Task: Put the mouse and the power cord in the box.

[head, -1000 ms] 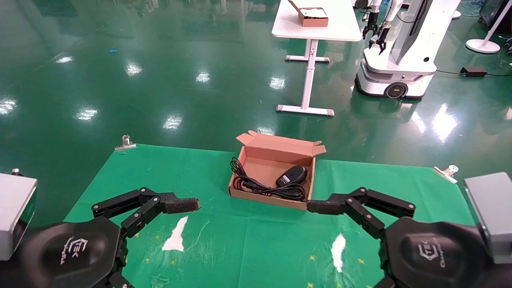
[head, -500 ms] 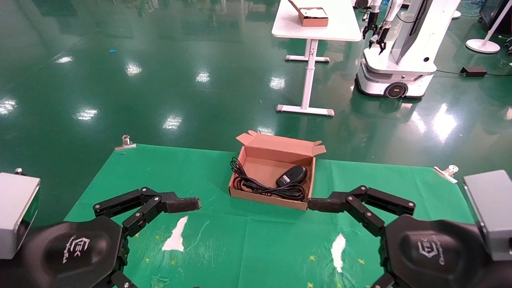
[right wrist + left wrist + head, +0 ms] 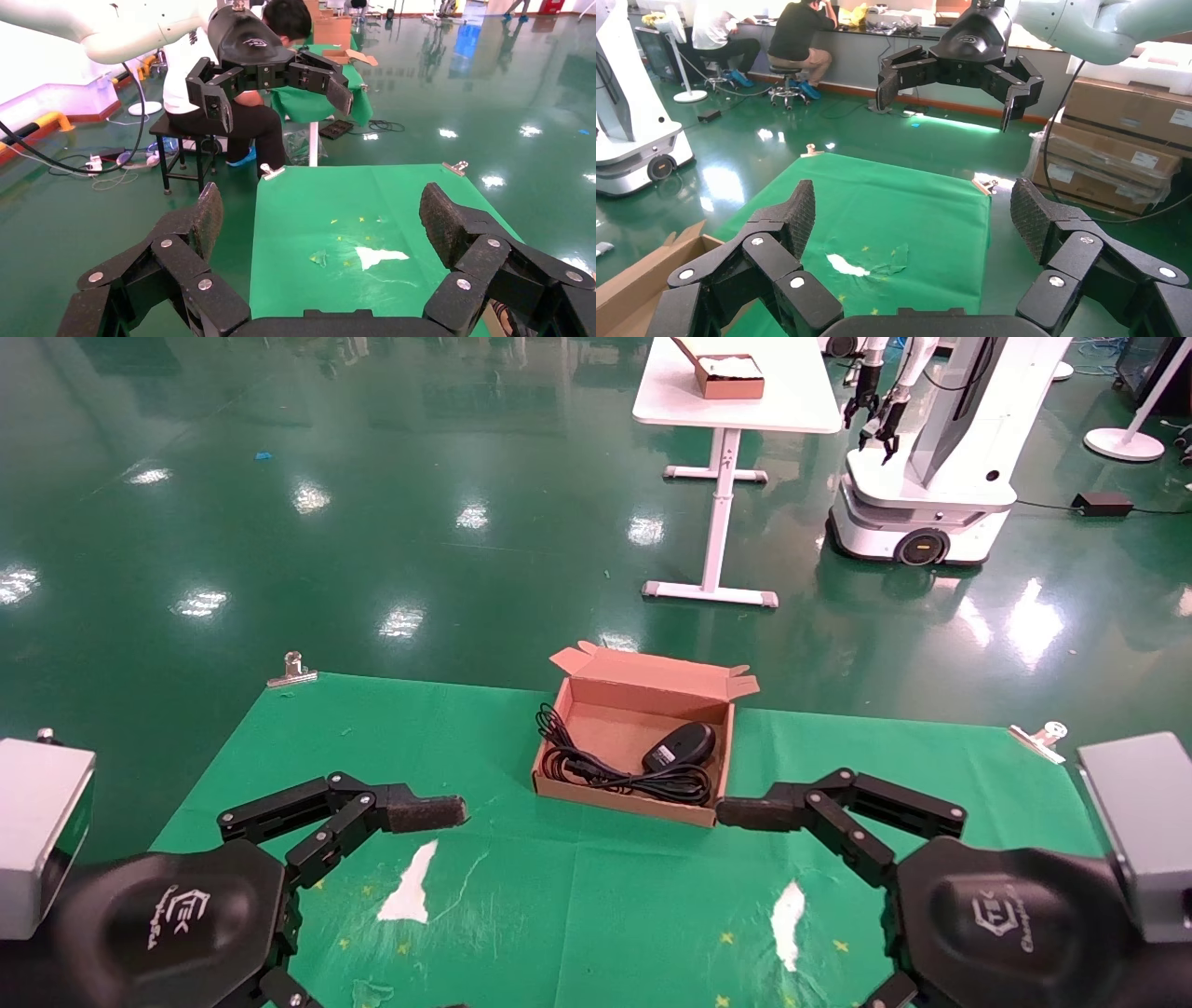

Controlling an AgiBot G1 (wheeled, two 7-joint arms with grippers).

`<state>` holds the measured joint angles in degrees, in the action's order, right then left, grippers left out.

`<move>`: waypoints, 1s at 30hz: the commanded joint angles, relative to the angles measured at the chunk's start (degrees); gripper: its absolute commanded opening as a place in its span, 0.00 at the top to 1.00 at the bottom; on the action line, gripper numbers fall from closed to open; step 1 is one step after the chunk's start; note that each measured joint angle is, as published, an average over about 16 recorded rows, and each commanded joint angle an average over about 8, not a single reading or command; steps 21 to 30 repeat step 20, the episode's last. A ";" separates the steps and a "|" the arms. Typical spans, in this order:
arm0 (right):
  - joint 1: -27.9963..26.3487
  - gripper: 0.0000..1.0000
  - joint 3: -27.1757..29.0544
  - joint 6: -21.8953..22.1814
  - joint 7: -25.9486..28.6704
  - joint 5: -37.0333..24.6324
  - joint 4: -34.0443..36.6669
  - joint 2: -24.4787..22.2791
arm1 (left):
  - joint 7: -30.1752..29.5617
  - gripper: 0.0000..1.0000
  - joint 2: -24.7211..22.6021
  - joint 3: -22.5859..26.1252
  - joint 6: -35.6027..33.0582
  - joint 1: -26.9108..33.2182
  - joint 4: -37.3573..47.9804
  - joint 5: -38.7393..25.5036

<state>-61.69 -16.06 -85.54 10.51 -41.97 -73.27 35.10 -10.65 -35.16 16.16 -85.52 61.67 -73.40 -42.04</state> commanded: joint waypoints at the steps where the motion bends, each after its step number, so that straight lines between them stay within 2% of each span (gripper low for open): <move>1: -0.01 0.00 0.00 0.01 -0.01 -0.01 0.01 0.01 | 0.00 0.00 -0.01 0.01 0.01 0.01 0.01 -0.01; 30: -0.04 0.00 0.00 0.04 -0.02 -0.02 0.05 0.01 | 0.00 0.00 -0.04 0.04 0.04 0.03 0.02 -0.03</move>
